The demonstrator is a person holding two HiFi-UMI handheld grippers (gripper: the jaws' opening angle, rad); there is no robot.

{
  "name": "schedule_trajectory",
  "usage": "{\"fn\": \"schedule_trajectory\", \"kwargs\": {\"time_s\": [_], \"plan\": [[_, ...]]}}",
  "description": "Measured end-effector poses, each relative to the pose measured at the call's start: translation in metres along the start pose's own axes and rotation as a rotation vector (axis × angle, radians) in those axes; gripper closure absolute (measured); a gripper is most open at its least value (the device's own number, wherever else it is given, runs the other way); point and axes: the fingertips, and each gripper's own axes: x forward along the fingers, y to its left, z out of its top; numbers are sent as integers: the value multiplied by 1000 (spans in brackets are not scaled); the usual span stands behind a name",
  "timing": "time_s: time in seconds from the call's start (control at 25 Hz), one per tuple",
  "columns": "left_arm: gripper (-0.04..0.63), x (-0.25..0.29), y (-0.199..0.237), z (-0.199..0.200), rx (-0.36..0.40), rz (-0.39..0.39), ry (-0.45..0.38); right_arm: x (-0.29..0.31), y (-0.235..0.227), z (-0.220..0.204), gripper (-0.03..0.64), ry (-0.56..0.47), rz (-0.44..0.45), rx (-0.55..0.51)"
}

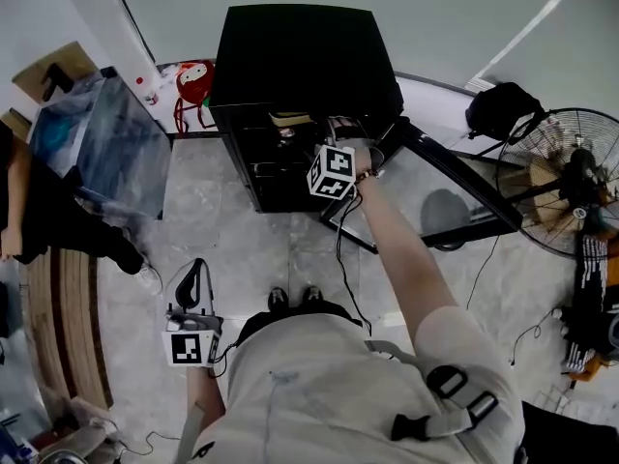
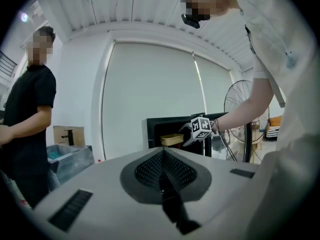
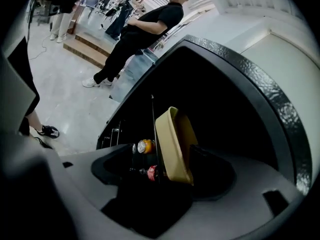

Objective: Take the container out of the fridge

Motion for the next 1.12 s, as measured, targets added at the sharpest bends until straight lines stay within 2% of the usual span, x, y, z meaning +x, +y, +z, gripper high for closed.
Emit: {"fn": "schedule_trajectory", "kwargs": {"time_s": [0.24, 0.48, 0.64, 0.68, 0.76, 0.88, 1.12], "plan": [[589, -20, 15, -12, -18, 65, 45, 23, -21, 8, 276, -2, -3, 48], [589, -32, 20, -16, -24, 93, 61, 42, -12, 10, 278, 26, 107, 59], [589, -35, 22, -18, -25, 97, 68, 46, -7, 8, 289, 54, 155, 21], [589, -35, 22, -19, -26, 95, 69, 45, -8, 9, 324, 51, 153, 14], [589, -34, 22, -20, -28, 91, 75, 41, -11, 13, 470, 38, 145, 6], [589, -31, 21, -20, -28, 81, 77, 36, -12, 17, 561, 31, 148, -21], [589, -22, 13, -19, -37, 44, 78, 21, -1, 17, 581, 38, 190, -57]]}}
